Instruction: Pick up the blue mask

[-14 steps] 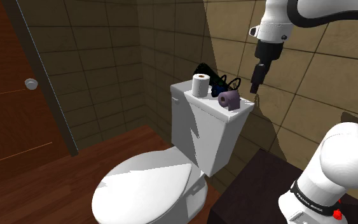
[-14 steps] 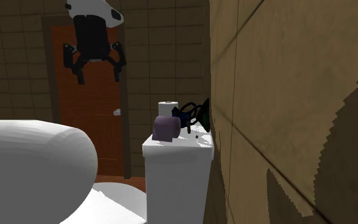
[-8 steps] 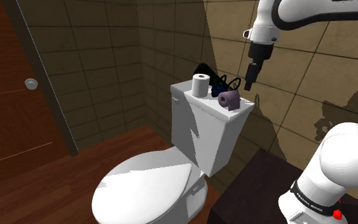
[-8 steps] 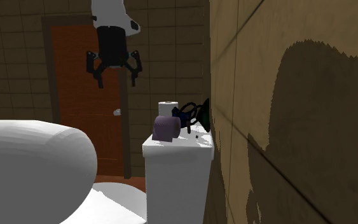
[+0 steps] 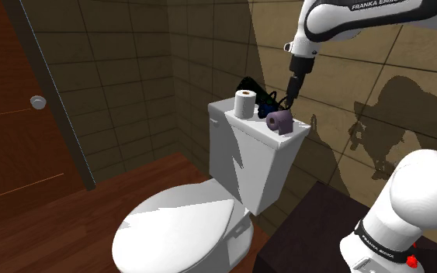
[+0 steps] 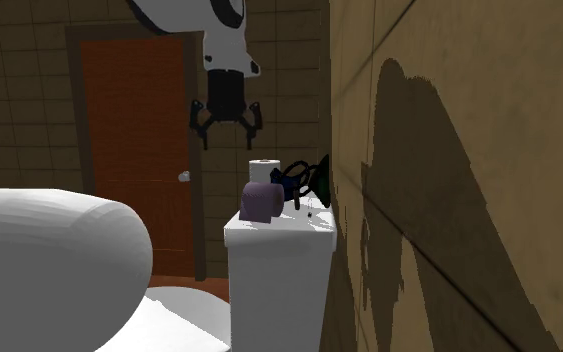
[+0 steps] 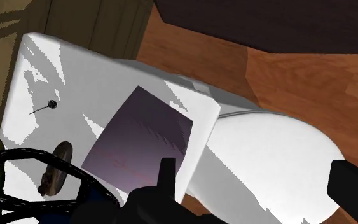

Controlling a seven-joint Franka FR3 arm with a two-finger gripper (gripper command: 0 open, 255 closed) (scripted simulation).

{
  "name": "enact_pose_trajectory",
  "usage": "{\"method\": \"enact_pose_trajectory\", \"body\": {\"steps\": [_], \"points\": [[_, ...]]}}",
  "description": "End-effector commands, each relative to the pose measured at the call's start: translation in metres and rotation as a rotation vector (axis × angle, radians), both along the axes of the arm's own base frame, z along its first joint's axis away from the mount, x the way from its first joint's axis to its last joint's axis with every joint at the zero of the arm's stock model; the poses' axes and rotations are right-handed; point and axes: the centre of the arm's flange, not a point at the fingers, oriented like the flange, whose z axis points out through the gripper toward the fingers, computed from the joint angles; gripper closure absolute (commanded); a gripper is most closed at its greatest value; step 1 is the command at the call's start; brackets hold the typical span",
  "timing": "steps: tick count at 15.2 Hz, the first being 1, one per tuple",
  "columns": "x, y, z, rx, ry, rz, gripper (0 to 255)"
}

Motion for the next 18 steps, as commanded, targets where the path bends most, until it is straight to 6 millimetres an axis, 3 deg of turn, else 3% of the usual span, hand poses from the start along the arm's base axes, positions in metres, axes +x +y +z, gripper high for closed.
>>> {"method": "enact_pose_trajectory", "body": {"steps": [1,12,18], "points": [[0.021,-0.02,-0.006,0.013,-0.001,0.014,0],[0.135,-0.112,-0.051,0.089,0.001,0.083,0],[0.14,-0.116,-0.079,0.092,0.002,0.086,0]]}}
